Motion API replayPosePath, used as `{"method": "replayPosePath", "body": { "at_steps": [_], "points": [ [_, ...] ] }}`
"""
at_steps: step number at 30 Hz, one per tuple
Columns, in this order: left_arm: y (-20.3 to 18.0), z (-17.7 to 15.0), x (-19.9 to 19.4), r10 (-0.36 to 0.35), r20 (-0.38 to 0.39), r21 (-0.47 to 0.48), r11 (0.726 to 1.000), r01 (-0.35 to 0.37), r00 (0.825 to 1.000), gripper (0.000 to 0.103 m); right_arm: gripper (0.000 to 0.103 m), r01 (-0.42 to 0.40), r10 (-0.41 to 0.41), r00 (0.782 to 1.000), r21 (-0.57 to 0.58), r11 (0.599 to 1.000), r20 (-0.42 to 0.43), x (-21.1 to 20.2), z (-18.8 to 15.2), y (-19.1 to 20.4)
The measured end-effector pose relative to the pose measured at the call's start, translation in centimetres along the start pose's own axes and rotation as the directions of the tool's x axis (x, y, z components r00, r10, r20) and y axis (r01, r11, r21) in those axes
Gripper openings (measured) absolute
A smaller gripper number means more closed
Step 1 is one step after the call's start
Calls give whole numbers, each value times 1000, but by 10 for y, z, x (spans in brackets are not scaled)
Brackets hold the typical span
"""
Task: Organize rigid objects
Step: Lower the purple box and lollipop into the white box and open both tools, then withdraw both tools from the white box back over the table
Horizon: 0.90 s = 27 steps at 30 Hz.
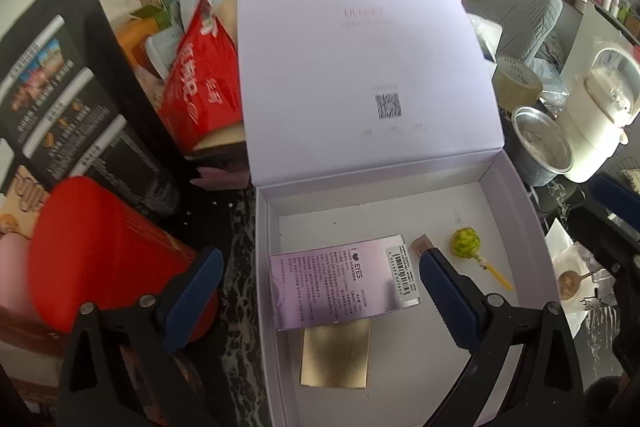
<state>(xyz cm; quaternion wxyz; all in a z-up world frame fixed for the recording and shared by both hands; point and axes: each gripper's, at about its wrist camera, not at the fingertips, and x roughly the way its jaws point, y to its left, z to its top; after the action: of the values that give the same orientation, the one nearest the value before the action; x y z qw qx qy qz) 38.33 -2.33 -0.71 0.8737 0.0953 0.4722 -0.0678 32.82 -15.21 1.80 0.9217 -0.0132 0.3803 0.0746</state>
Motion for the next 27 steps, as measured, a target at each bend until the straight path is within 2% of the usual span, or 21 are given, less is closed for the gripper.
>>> {"method": "replayPosePath", "body": {
  "at_steps": [12, 27],
  "points": [
    [2, -1, -68, 8, 103, -18, 1000, -6, 995, 100, 39, 3, -1, 998, -21, 1000, 64, -47, 6, 6],
    [10, -25, -143, 0, 218, -49, 999, 11, 976, 100, 42, 16, -5, 986, -60, 998, 165, -116, -3, 21]
  ]
}}
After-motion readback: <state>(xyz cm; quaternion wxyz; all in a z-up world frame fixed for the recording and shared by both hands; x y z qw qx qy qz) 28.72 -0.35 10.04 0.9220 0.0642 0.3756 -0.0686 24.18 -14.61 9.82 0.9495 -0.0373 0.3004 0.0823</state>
